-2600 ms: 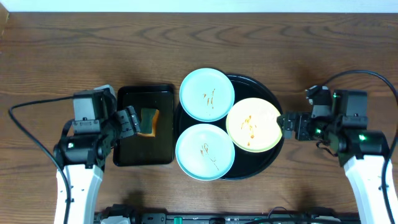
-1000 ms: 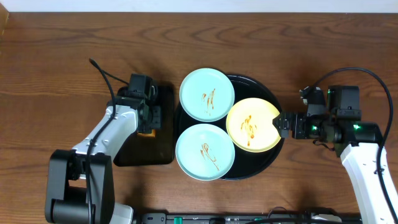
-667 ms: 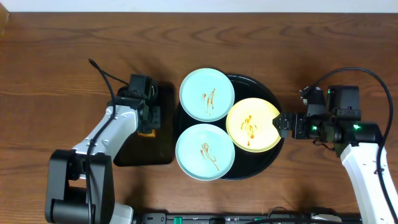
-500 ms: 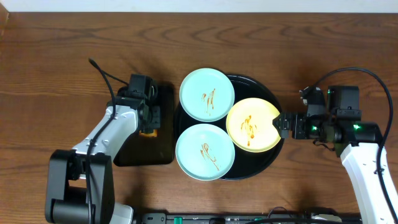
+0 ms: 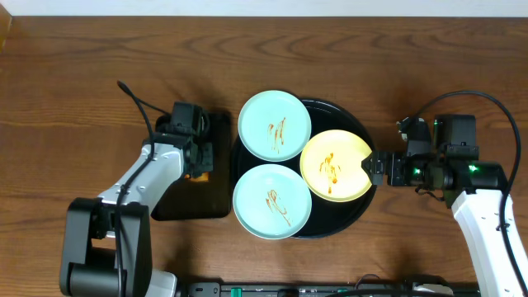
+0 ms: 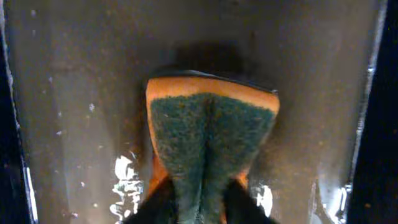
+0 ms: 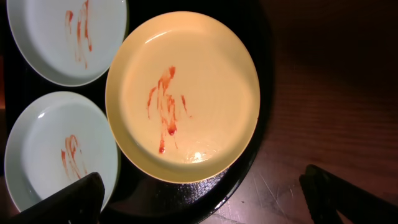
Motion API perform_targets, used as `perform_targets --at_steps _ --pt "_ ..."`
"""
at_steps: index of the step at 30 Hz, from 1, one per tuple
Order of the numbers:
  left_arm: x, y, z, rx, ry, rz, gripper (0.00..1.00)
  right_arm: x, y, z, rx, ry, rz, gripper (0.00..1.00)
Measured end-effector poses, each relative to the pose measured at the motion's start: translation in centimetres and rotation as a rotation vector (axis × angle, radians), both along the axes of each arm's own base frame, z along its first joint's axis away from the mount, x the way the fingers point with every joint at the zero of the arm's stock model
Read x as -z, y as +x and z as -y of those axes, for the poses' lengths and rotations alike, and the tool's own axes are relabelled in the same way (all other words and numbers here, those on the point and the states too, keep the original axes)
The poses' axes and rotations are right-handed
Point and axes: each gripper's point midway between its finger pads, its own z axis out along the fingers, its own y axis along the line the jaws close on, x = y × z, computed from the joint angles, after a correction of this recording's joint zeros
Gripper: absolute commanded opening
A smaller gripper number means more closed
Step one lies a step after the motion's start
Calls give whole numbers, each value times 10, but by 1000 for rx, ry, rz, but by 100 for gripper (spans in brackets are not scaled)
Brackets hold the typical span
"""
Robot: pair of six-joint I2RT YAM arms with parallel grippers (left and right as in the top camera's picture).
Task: Clean dirty plates on tray and stack at the side
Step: 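Close left gripper on the orange-green sponge in the black tray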
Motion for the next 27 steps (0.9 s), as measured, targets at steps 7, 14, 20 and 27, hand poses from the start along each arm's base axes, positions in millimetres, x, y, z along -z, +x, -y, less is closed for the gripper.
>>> perform_targets --at_steps 7,14,20,27 --pt "3 -2 0 4 2 -3 9 0 0 0 0 0 0 99" --pt "0 -9 -1 1 6 -36 8 0 0 0 0 0 0 99" --pt "-32 -2 0 -2 -8 50 8 -1 2 0 0 0 8 99" --pt "-44 6 1 -49 -30 98 8 -2 4 0 0 -1 18 99"
